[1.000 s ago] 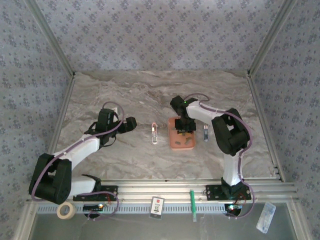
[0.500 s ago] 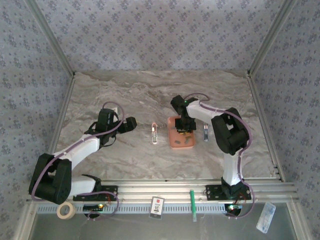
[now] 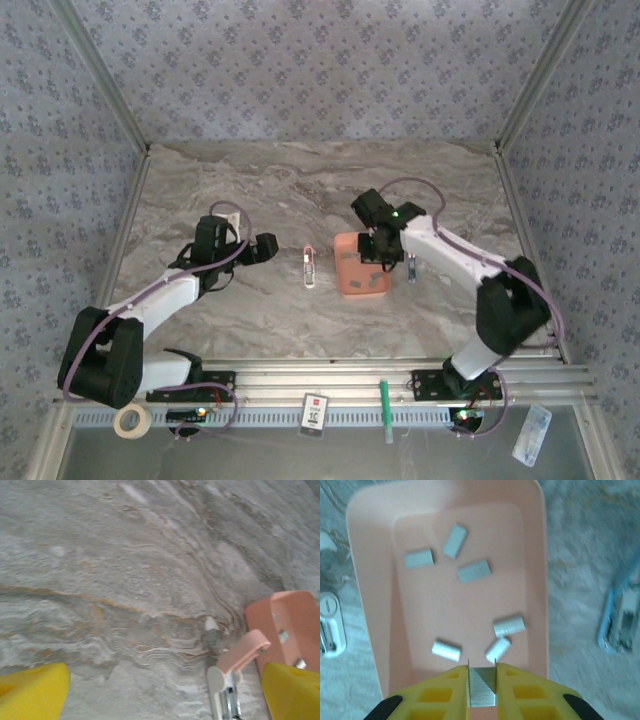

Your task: Load the staples into the stapler

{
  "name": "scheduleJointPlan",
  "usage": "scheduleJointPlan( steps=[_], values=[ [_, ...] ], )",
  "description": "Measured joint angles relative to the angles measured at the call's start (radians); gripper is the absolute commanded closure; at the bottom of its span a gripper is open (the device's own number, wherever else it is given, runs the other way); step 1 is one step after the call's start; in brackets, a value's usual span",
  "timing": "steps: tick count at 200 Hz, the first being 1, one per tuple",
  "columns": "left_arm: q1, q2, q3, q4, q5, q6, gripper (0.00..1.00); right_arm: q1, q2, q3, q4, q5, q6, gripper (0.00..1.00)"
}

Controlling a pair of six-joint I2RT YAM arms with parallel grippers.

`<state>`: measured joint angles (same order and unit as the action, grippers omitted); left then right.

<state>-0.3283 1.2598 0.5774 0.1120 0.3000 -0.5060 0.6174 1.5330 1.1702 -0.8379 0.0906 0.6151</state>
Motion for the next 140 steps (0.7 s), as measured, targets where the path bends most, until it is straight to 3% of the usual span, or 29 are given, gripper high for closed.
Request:
scheduleJointPlan(
  steps=[66,140],
  values=[
    [-0.039,0.001,-0.008,0.069,0.138,0.054,0.02,0.012,-0.247,-0.362,-0.046,-0.015,0.156,0.80],
    [-0.054,0.001,-0.009,0.072,0.146,0.069,0.02,-0.039,-0.208,-0.533,0.027,-0.074,0.208,0.80]
  ],
)
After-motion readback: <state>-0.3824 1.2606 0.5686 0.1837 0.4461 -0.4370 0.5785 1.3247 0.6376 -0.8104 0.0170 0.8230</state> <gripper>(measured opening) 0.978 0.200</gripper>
